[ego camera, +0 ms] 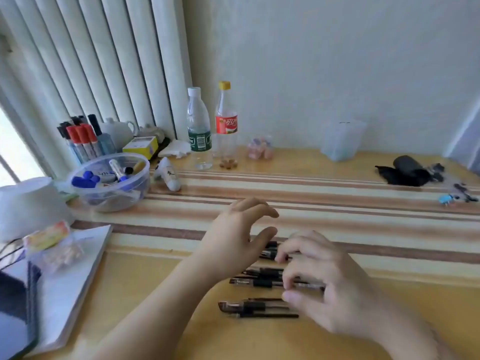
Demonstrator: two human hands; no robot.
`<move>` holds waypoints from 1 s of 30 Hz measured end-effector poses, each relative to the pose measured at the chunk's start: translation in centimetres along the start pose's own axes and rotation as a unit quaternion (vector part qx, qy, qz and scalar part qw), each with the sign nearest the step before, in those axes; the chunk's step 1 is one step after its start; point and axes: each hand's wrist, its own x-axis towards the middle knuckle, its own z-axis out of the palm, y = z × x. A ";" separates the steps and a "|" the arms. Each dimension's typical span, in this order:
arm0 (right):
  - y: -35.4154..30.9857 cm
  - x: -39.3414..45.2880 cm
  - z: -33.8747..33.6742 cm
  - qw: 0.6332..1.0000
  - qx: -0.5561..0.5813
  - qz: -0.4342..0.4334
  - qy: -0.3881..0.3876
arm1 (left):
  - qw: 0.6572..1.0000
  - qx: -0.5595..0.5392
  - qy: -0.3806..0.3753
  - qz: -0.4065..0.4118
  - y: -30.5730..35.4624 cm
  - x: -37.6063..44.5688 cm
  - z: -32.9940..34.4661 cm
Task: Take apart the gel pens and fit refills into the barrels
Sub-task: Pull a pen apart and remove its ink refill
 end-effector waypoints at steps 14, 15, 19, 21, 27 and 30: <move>0.3 -0.7 1.2 0.980 -0.122 0.027 -0.152 | 0.998 0.044 0.027 0.042 -1.4 -1.5 0.0; -0.1 -0.7 1.0 0.976 -0.129 0.035 -0.170 | 0.998 0.045 0.029 0.038 -1.3 -1.5 -0.1; -1.8 -0.4 0.7 0.956 -0.189 0.057 -0.217 | 0.998 0.047 0.027 0.045 -1.0 -1.6 -0.3; -1.9 -0.6 1.6 0.950 -0.253 0.030 -0.183 | 0.998 0.040 0.021 0.051 -0.9 -1.6 -0.4; -1.1 -1.2 2.7 0.942 -0.319 0.030 -0.099 | 0.996 -0.017 -0.040 0.075 0.0 -1.8 -1.1; -0.3 -0.4 0.8 0.940 -0.328 0.089 -0.032 | 0.987 0.039 -0.098 0.123 0.7 -2.0 -0.9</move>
